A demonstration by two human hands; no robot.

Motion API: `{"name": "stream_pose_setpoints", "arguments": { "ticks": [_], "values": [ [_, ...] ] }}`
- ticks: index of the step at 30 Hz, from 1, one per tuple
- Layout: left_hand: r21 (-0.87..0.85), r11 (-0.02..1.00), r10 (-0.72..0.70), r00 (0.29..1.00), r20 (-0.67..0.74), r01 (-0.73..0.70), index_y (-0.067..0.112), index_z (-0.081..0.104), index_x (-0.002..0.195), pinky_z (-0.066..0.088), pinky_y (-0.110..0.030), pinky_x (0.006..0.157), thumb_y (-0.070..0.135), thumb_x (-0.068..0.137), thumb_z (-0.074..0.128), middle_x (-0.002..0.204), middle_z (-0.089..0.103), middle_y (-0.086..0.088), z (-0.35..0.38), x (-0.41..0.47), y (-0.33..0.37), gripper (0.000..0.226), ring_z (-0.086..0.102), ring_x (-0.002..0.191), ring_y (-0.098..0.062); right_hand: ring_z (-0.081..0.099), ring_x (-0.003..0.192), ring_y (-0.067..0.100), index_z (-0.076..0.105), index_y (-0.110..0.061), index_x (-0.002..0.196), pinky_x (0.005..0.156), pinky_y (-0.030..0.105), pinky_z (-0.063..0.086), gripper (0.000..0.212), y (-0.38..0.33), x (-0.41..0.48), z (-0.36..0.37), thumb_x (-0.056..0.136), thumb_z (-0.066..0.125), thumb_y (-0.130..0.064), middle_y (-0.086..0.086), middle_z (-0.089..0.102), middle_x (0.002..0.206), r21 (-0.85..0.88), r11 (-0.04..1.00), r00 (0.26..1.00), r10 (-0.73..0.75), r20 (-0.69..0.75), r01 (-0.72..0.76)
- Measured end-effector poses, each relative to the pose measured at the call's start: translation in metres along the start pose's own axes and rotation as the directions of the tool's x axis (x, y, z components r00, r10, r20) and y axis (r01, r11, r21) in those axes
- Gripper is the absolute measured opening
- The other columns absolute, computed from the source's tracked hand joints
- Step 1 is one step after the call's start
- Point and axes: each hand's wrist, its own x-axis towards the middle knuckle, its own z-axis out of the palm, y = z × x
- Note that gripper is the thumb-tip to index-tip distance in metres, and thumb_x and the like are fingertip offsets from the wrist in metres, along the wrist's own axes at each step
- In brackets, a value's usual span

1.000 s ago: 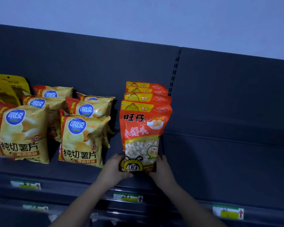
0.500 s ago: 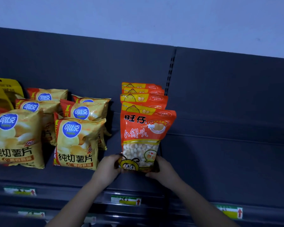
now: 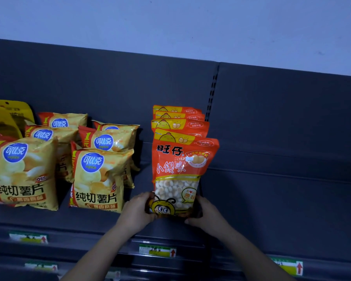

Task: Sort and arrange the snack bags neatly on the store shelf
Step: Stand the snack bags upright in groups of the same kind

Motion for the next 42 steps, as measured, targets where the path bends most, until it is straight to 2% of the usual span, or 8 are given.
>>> {"name": "stream_pose_setpoints", "arguments": {
  "ticks": [5, 8, 12, 15, 19, 27, 34, 42],
  "values": [
    [-0.032, 0.999, 0.002, 1.000, 0.018, -0.002, 0.015, 0.053, 0.125, 0.045, -0.035, 0.091, 0.024, 0.070, 0.079, 0.116, 0.055, -0.005, -0.007, -0.002, -0.004, 0.062, 0.049, 0.110, -0.021, 0.047, 0.118, 0.010, 0.040, -0.023, 0.136, 0.095, 0.019, 0.039, 0.079, 0.000, 0.001, 0.001, 0.068, 0.082, -0.024, -0.003, 0.049, 0.131, 0.044, 0.999, 1.000, 0.020, -0.017, -0.019],
    [-0.025, 0.999, -0.028, 0.999, 0.026, 0.029, 0.013, 0.052, 0.121, 0.046, -0.035, 0.089, 0.025, 0.070, 0.079, 0.115, 0.054, -0.005, -0.016, -0.007, 0.002, 0.059, 0.051, 0.109, -0.022, 0.048, 0.114, 0.009, 0.040, -0.023, 0.135, 0.086, 0.011, 0.039, 0.077, 0.000, -0.002, -0.005, 0.070, 0.081, -0.024, -0.004, 0.048, 0.127, 0.019, 1.000, 1.000, -0.003, -0.013, 0.003],
    [0.341, 0.929, -0.140, 0.990, -0.029, 0.142, 0.014, 0.043, 0.109, 0.044, -0.029, 0.074, 0.046, 0.082, 0.064, 0.111, 0.058, -0.001, -0.035, -0.017, 0.034, 0.047, 0.057, 0.104, -0.020, 0.049, 0.110, 0.009, 0.042, -0.022, 0.133, 0.084, 0.009, 0.040, 0.075, 0.004, -0.009, -0.018, 0.070, 0.081, -0.023, -0.003, 0.048, 0.125, -0.032, 0.999, 1.000, 0.003, -0.017, -0.003],
    [0.457, 0.888, -0.100, 0.991, 0.083, 0.052, 0.016, 0.052, 0.110, 0.041, -0.027, 0.071, 0.053, 0.088, 0.053, 0.110, 0.062, 0.001, -0.040, -0.018, 0.067, 0.044, 0.060, 0.103, -0.020, 0.047, 0.114, 0.009, 0.042, -0.018, 0.133, 0.084, 0.002, 0.035, 0.071, 0.008, -0.018, -0.035, 0.073, 0.080, -0.022, -0.005, 0.046, 0.123, -0.083, 0.996, 0.999, 0.026, -0.043, -0.030],
    [0.297, 0.939, 0.097, 0.962, 0.254, -0.173, 0.016, 0.060, 0.099, 0.043, -0.028, 0.078, 0.050, 0.085, 0.059, 0.105, 0.063, 0.000, -0.020, -0.011, 0.110, 0.037, 0.059, 0.101, -0.019, 0.043, 0.121, 0.006, 0.043, -0.015, 0.134, 0.096, 0.010, 0.030, 0.066, 0.017, -0.035, -0.061, 0.077, 0.076, -0.022, -0.006, 0.045, 0.127, -0.145, 0.987, 0.993, 0.051, -0.104, -0.066],
    [0.010, 0.919, 0.383, 0.898, 0.216, -0.394, 0.021, 0.052, 0.114, 0.040, -0.024, 0.083, 0.037, 0.086, 0.062, 0.114, 0.055, 0.008, 0.063, 0.013, 0.188, 0.034, 0.053, 0.105, -0.010, 0.047, 0.121, 0.010, 0.048, -0.010, 0.131, 0.094, 0.007, 0.029, 0.054, 0.059, -0.083, -0.127, 0.082, 0.071, -0.017, -0.004, 0.050, 0.124, -0.193, 0.973, 0.969, 0.082, -0.232, -0.129],
    [-0.053, 0.850, 0.507, 0.789, 0.348, -0.524, 0.023, 0.046, 0.125, 0.039, -0.021, 0.087, 0.044, 0.087, 0.060, 0.121, 0.051, 0.008, 0.149, 0.029, 0.305, 0.045, 0.049, 0.110, -0.008, 0.045, 0.124, 0.010, 0.041, -0.015, 0.138, 0.094, 0.006, 0.026, 0.053, 0.139, -0.152, -0.222, 0.089, 0.061, -0.024, 0.000, 0.047, 0.135, -0.291, 0.911, 0.922, 0.188, -0.339, -0.293],
    [-0.162, 0.814, 0.572, 0.723, 0.388, -0.557, 0.025, 0.049, 0.123, 0.040, -0.019, 0.086, 0.048, 0.088, 0.058, 0.118, 0.053, 0.013, 0.237, 0.040, 0.440, 0.043, 0.051, 0.106, -0.004, 0.045, 0.123, 0.011, 0.044, -0.017, 0.136, 0.104, 0.020, 0.033, 0.050, 0.232, -0.213, -0.325, 0.089, 0.058, -0.023, -0.003, 0.049, 0.132, -0.327, 0.861, 0.869, 0.226, -0.440, -0.389]
  ]
}}
